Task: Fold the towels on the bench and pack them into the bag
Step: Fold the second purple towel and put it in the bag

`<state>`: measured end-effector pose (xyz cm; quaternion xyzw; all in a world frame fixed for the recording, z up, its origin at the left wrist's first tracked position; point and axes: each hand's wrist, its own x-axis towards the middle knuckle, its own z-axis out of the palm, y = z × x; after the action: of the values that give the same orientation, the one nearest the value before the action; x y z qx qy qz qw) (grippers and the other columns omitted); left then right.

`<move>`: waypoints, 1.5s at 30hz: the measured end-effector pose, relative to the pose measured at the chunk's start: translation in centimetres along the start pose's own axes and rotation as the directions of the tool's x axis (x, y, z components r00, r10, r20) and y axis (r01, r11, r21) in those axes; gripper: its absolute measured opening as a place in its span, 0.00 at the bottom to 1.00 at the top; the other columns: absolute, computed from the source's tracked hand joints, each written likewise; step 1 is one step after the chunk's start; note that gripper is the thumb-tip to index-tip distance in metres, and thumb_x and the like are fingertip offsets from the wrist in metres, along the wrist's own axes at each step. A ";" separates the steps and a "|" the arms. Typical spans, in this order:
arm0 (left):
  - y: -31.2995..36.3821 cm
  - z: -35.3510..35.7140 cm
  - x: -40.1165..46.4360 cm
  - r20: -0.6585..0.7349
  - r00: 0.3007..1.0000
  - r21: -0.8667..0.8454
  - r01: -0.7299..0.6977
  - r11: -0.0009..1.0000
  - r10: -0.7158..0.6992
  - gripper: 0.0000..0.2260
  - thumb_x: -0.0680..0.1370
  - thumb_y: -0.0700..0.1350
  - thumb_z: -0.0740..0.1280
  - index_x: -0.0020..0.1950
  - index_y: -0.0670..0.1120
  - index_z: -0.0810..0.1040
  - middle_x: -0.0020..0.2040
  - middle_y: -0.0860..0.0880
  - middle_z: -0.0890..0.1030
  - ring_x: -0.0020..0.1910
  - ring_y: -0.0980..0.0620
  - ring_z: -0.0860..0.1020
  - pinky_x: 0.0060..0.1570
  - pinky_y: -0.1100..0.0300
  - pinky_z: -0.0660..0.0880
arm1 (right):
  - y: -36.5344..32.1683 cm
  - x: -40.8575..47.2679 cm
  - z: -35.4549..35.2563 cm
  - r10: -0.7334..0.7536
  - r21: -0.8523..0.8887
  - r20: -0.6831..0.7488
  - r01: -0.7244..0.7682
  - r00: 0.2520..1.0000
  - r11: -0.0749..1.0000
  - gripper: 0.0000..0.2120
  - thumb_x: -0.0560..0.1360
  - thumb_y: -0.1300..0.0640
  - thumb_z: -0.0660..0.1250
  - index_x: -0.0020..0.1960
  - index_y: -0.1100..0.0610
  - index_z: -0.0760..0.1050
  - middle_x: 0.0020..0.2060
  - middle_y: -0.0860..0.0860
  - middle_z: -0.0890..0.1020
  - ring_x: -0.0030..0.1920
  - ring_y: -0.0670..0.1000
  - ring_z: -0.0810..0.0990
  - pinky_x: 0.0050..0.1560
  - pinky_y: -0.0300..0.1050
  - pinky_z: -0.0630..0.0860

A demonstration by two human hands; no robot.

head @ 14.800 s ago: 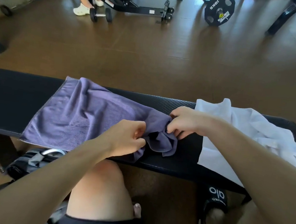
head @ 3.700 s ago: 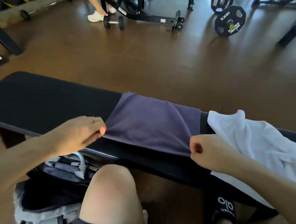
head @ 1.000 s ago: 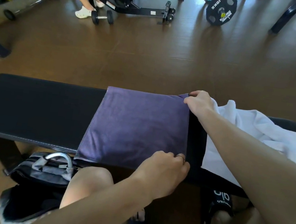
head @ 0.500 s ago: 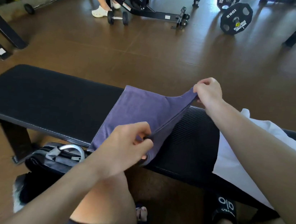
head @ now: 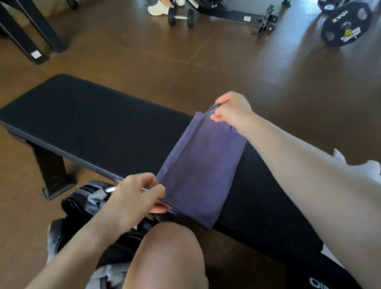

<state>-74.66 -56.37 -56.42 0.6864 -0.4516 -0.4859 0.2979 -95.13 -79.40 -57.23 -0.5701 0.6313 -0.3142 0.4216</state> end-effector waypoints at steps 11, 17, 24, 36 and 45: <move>-1.9 -1.0 1.1 -0.095 0.995 0.299 0.024 0.954 0.004 0.08 0.76 0.42 0.66 0.38 0.40 0.76 0.27 0.49 0.78 0.26 0.55 0.77 0.34 0.55 0.77 | 2.1 1.8 3.8 -0.282 -0.337 -0.058 0.247 0.958 0.909 0.08 0.77 0.63 0.61 0.44 0.53 0.75 0.45 0.51 0.81 0.43 0.54 0.79 0.42 0.46 0.75; -2.4 -1.1 1.7 -0.154 0.986 0.422 0.011 0.906 0.060 0.11 0.76 0.45 0.66 0.36 0.42 0.73 0.32 0.47 0.76 0.34 0.47 0.76 0.35 0.57 0.69 | 2.5 2.1 4.6 -0.310 -0.430 -0.052 0.259 0.949 0.865 0.04 0.80 0.61 0.60 0.49 0.55 0.73 0.44 0.52 0.81 0.45 0.57 0.79 0.45 0.51 0.76; -2.2 -1.5 1.4 -0.127 0.980 0.375 -0.096 0.922 0.153 0.11 0.74 0.44 0.67 0.34 0.44 0.71 0.35 0.48 0.73 0.30 0.53 0.69 0.35 0.56 0.68 | 1.9 1.4 4.3 -0.533 -0.631 -0.101 0.360 0.840 0.687 0.04 0.79 0.58 0.61 0.46 0.55 0.67 0.39 0.50 0.77 0.37 0.54 0.74 0.35 0.45 0.68; -4.1 -1.1 2.7 -0.211 0.965 0.486 -0.037 0.873 0.158 0.10 0.75 0.46 0.68 0.34 0.46 0.74 0.42 0.51 0.74 0.40 0.54 0.74 0.36 0.67 0.64 | 2.6 2.8 5.6 -0.432 -0.663 0.049 0.353 0.900 0.660 0.02 0.83 0.57 0.58 0.52 0.52 0.68 0.50 0.51 0.81 0.47 0.51 0.71 0.58 0.50 0.68; -4.5 -0.7 2.6 -0.245 0.949 0.512 -0.047 0.858 0.198 0.14 0.74 0.45 0.70 0.31 0.48 0.70 0.38 0.50 0.73 0.36 0.53 0.72 0.34 0.67 0.63 | 2.7 2.5 5.9 -0.366 -0.665 0.048 0.303 0.930 0.683 0.06 0.85 0.55 0.56 0.57 0.54 0.71 0.53 0.53 0.78 0.45 0.52 0.71 0.58 0.50 0.67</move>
<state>-72.17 -56.95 -61.00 0.7730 -0.5567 -0.2264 0.2033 -91.06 -80.99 -62.69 -0.7728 0.6044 -0.1665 0.0992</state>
